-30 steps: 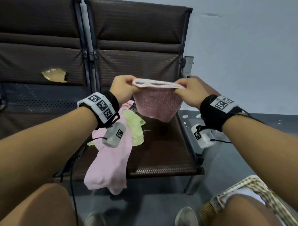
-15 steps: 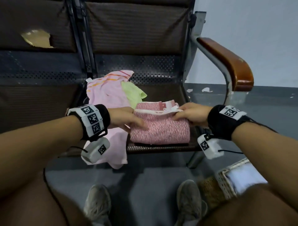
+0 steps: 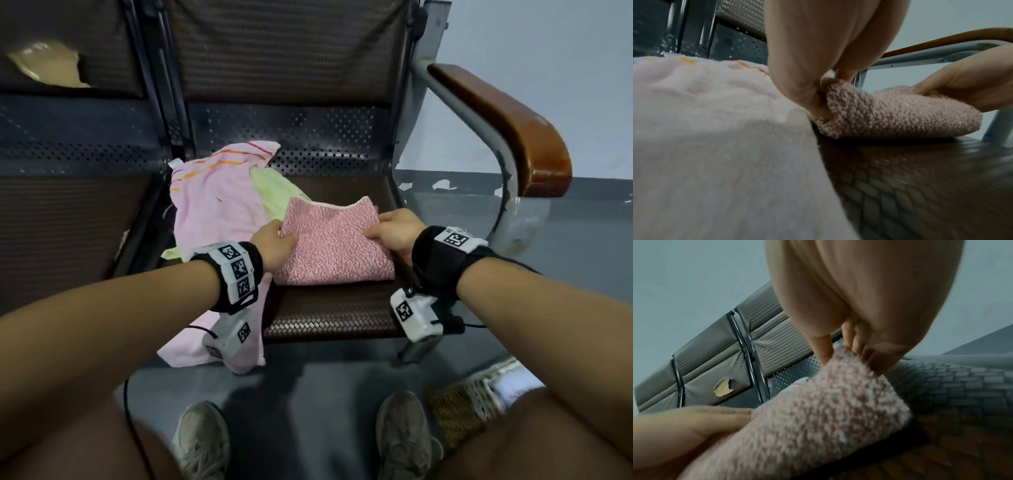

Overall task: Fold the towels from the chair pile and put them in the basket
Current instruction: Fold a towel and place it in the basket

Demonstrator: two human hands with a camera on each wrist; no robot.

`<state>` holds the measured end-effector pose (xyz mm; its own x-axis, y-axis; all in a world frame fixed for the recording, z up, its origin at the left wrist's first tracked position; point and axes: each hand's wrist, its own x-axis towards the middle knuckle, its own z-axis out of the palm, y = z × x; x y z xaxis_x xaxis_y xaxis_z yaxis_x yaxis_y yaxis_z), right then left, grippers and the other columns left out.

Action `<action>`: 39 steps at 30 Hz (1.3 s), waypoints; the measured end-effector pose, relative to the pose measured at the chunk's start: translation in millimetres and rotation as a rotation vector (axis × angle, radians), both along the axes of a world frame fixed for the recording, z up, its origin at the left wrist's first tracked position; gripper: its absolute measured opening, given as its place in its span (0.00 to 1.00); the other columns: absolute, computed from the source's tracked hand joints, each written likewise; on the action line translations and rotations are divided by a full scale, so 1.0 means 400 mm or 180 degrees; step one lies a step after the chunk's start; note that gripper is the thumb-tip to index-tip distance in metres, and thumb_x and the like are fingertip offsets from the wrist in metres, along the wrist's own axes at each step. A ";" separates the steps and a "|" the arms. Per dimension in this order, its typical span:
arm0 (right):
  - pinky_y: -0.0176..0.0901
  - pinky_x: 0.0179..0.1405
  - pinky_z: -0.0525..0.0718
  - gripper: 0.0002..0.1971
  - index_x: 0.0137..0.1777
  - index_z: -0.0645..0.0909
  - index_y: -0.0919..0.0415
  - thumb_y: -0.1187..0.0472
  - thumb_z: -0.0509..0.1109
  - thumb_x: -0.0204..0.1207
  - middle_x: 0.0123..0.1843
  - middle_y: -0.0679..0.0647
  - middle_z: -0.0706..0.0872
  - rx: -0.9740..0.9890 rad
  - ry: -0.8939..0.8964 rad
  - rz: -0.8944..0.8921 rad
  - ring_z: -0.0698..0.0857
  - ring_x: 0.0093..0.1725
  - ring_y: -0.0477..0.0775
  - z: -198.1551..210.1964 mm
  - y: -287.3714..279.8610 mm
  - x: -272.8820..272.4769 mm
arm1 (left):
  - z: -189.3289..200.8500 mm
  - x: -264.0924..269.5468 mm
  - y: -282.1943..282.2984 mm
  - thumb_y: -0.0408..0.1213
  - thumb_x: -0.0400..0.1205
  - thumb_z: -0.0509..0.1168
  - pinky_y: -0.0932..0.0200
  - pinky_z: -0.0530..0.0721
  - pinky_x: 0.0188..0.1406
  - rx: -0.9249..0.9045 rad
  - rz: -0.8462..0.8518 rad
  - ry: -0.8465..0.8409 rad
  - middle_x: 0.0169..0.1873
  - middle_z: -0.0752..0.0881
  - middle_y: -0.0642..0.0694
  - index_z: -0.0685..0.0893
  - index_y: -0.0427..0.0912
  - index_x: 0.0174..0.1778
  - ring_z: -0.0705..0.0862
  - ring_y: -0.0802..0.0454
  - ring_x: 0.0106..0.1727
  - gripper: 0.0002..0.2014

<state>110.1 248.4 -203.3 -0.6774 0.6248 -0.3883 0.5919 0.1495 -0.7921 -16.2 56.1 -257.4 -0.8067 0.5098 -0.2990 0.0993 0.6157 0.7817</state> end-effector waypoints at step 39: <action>0.55 0.68 0.83 0.13 0.59 0.85 0.59 0.52 0.72 0.81 0.57 0.56 0.91 0.0873 -0.0149 0.1111 0.89 0.57 0.57 -0.022 0.013 0.094 | 0.026 0.029 -0.033 0.68 0.79 0.57 0.53 0.87 0.43 -0.0776 0.0226 -0.0297 0.45 0.89 0.34 0.79 0.39 0.56 0.89 0.39 0.38 0.32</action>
